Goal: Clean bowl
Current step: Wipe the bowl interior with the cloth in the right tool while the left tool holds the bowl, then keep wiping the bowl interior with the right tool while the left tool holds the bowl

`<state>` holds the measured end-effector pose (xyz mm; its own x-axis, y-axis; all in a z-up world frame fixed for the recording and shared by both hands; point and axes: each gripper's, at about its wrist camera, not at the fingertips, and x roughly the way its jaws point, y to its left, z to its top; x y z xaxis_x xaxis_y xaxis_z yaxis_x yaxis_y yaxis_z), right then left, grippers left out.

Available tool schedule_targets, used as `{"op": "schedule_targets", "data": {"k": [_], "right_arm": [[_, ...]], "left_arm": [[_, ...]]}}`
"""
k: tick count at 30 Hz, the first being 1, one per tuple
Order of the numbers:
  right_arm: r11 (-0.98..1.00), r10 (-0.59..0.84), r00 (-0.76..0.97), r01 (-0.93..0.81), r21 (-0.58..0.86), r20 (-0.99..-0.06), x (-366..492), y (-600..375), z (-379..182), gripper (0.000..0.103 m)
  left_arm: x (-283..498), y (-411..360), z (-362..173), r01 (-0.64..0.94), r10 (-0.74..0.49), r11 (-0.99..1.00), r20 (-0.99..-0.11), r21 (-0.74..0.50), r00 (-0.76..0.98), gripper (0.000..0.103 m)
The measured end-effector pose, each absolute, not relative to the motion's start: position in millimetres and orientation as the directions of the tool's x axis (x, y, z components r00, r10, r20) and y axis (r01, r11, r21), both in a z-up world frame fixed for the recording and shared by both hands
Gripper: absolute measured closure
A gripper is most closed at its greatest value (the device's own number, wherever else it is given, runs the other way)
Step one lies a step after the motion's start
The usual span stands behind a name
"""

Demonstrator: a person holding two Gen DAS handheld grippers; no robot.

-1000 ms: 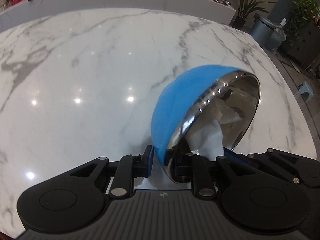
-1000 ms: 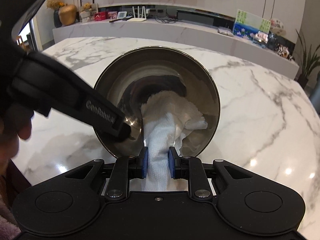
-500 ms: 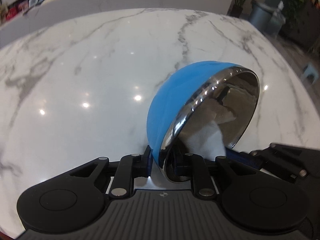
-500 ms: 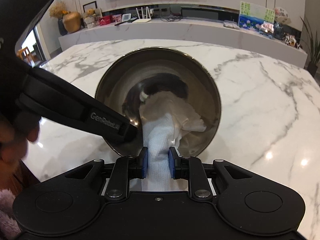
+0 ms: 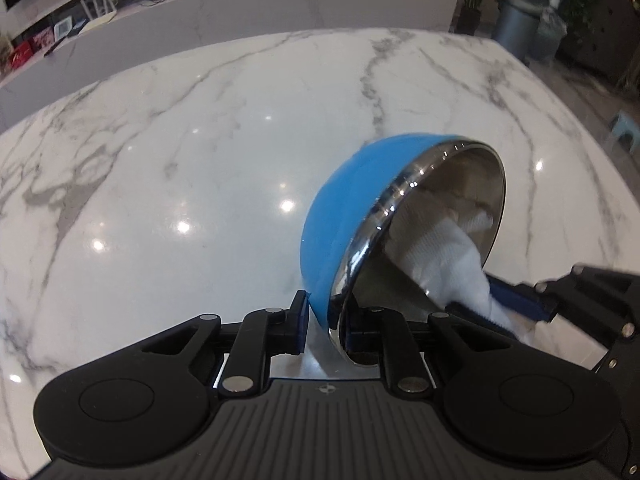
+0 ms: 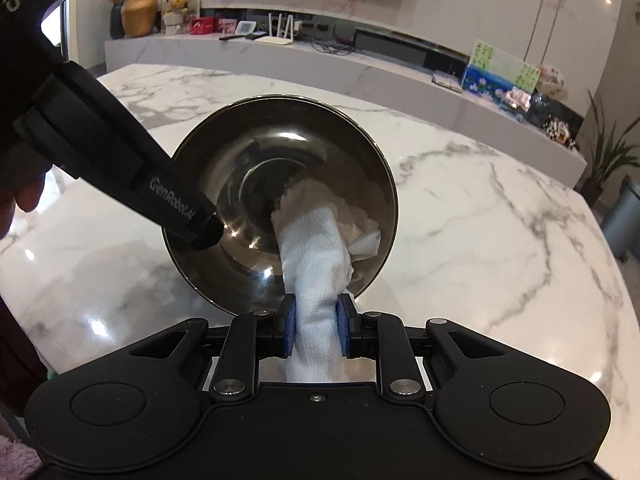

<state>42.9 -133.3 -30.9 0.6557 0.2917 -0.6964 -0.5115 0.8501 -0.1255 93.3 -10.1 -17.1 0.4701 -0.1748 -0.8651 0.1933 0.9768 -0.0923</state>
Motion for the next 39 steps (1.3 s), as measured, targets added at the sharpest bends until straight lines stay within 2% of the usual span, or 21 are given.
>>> {"op": "schedule_targets", "data": {"k": [3,10,23,32,35,39], "right_arm": [[0.86,0.309,0.64,-0.504,-0.08,-0.703,46.4,-136.6,-30.5,0.084],[0.853,0.355,0.628,-0.521,-0.035,-0.693,44.9,-137.8,-24.7,0.084],[0.841,0.386,0.623,-0.541,-0.018,-0.68,49.1,-131.6,-15.1,0.084],[0.801,0.433,0.549,-0.598,0.025,-0.714,45.4,-125.0,-18.9,0.084],[0.796,0.421,0.544,-0.605,0.009,-0.726,44.3,-125.9,-19.0,0.084],[0.806,0.352,0.596,-0.585,-0.09,-0.722,41.1,-124.6,-19.4,0.084]], "left_arm": [[95.2,-1.8,-19.7,0.154,-0.237,0.971,-0.843,-0.184,0.483,0.086],[97.6,-4.4,-33.6,0.136,-0.271,0.963,-0.828,-0.234,0.491,0.084],[94.2,-11.9,-27.3,0.218,-0.251,0.961,-0.865,-0.169,0.436,0.089],[85.8,-14.1,-16.5,0.302,-0.22,0.947,-0.907,-0.11,0.36,0.089],[85.1,-8.8,-14.3,0.298,-0.231,0.946,-0.909,-0.127,0.348,0.089],[86.1,-6.8,-15.2,0.285,-0.217,0.952,-0.909,-0.116,0.356,0.089]]}}
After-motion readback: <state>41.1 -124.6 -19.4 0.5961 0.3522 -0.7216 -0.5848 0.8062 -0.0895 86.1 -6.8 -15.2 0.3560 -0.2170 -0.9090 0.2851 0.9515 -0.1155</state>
